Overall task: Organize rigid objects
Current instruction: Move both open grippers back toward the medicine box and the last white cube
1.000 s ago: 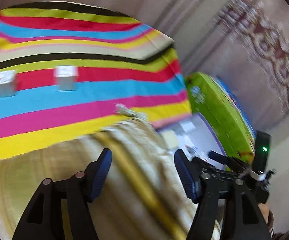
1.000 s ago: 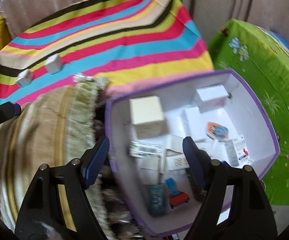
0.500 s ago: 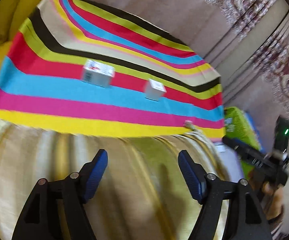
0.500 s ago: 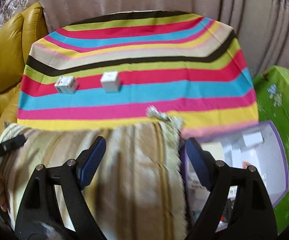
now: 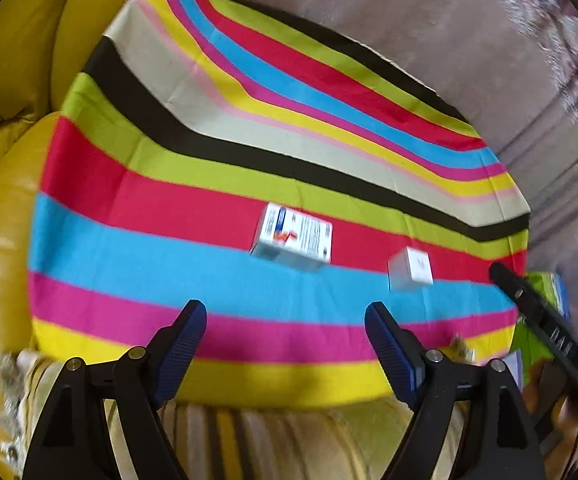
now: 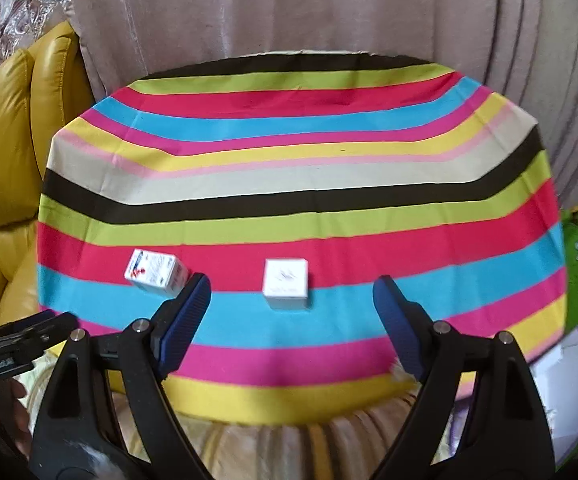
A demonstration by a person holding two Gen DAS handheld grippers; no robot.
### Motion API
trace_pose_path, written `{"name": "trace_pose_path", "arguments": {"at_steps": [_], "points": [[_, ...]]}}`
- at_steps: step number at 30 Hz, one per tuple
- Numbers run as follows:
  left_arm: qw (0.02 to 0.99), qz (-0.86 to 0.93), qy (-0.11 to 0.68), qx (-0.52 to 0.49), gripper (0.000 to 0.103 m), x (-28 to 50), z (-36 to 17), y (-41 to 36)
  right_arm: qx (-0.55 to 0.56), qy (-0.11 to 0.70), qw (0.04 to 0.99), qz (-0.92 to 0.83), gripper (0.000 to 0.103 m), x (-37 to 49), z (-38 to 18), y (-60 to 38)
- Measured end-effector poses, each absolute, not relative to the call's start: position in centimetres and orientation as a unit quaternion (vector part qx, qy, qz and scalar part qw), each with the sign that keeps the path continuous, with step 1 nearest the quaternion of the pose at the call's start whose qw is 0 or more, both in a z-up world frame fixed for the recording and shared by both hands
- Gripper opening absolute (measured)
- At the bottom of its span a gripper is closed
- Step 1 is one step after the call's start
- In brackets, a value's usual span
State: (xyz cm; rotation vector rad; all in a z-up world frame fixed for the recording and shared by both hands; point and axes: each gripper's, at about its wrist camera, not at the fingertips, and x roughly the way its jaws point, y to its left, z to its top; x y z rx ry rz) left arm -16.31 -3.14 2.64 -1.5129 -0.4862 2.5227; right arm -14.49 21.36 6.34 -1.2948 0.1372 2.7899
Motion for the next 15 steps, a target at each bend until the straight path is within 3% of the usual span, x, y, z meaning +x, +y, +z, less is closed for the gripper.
{"name": "trace_pose_path", "arguments": {"at_steps": [1,15], "points": [[0.081,0.844,-0.161,-0.506,0.082,-16.9,2.5,-2.9,-0.423,0.044,0.031,0.904,0.085,-15.0,6.0,21.2],[0.072,0.853,-0.066,-0.513,0.085,-23.7,-1.4,1.3,-0.472,-0.001,0.042,0.880,0.085,-20.0,-0.9,21.5]]}}
